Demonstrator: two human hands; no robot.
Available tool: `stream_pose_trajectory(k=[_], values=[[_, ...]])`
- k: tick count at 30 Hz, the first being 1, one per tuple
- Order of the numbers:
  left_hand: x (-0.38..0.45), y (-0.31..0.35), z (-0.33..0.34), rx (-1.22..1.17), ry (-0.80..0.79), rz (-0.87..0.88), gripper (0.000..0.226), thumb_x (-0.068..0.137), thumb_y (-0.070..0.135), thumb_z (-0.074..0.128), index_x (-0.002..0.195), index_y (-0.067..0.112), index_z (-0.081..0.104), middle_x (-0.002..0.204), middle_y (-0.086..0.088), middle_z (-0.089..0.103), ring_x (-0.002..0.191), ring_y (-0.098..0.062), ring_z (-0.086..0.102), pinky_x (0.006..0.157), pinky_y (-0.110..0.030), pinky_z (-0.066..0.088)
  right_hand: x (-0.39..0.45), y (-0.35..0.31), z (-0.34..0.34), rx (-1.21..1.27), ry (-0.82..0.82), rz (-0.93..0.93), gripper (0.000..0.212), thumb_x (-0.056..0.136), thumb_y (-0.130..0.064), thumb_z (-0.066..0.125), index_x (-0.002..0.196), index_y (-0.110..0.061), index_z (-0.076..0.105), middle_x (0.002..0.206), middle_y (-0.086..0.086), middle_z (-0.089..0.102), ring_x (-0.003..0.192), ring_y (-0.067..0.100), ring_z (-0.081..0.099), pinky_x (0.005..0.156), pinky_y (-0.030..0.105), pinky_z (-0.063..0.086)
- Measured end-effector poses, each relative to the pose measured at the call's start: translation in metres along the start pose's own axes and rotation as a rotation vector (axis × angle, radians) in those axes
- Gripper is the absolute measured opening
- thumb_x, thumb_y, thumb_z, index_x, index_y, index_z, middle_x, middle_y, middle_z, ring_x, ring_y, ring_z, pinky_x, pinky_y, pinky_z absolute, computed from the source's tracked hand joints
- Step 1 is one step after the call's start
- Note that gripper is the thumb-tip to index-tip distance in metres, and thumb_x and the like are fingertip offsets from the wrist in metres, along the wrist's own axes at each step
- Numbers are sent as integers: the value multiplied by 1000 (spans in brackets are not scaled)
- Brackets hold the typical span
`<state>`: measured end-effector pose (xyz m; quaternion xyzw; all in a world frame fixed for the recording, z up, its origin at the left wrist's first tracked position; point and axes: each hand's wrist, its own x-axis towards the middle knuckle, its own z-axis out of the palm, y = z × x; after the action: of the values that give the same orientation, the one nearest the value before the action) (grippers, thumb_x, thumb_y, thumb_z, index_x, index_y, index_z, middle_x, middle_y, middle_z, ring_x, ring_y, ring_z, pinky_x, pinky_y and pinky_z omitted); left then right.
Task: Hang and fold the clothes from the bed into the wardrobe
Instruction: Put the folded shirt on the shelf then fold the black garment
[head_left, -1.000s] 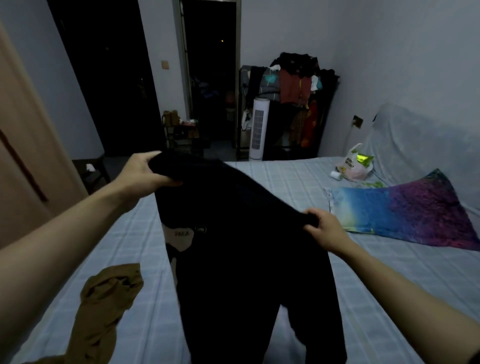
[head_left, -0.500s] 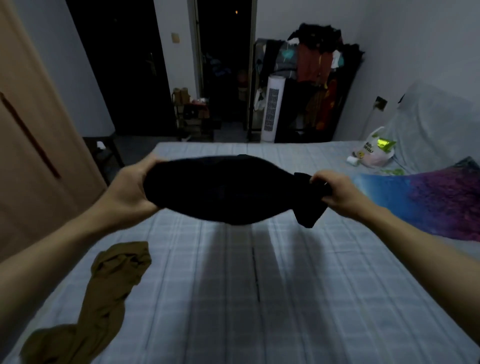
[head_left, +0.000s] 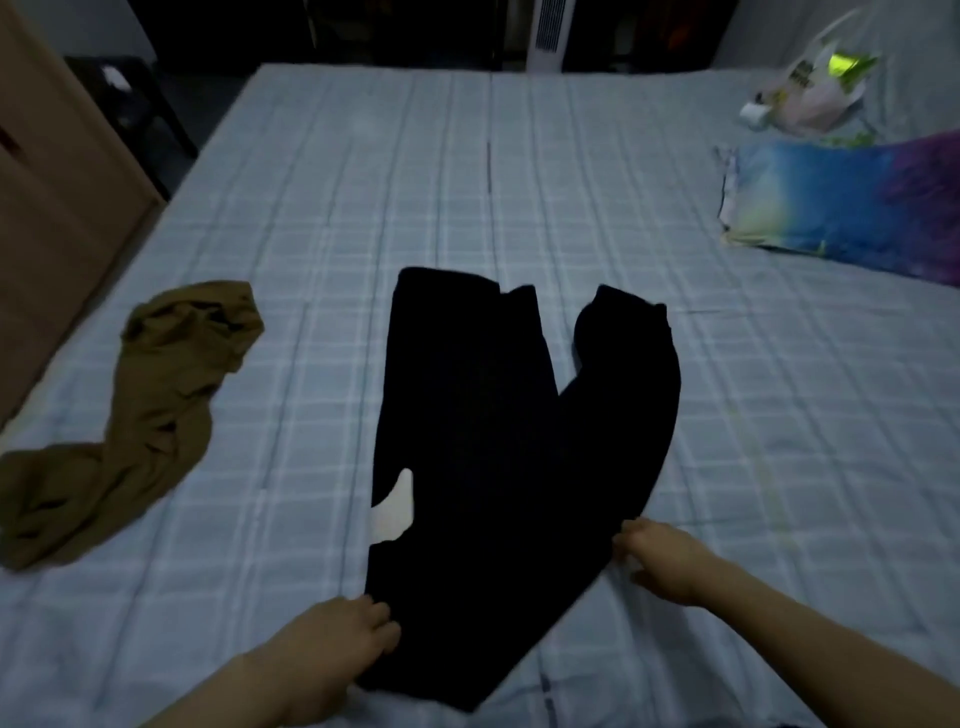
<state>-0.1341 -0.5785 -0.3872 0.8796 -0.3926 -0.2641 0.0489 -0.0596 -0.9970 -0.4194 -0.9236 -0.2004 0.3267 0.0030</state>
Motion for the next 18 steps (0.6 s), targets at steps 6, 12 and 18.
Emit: stream_pose_trajectory(k=[6,12,18], values=[[22,-35,-17,-448,174,-210,34,87,49,51,101,21,64,103,5,62,95,-14,60,84,-36,49,6,-12,-19,259,471,108,13,88,-29,57,79,-18,56,78,-3,55,71,19,58,62,34,46],[119,-68,-38,-240,476,-306,55,100,53,37,149,29,37,155,6,36,142,-15,31,114,-33,34,81,-33,-40,198,639,130,58,98,-47,48,146,-15,43,151,9,38,140,28,34,113,43,33],[207,-103,-2,-7,334,-190,72,91,77,11,154,45,-4,165,1,-14,152,-22,-15,123,-49,0,163,6,-1,50,467,372,78,91,-70,2,155,-28,-11,163,7,-17,149,25,-20,122,47,-5]])
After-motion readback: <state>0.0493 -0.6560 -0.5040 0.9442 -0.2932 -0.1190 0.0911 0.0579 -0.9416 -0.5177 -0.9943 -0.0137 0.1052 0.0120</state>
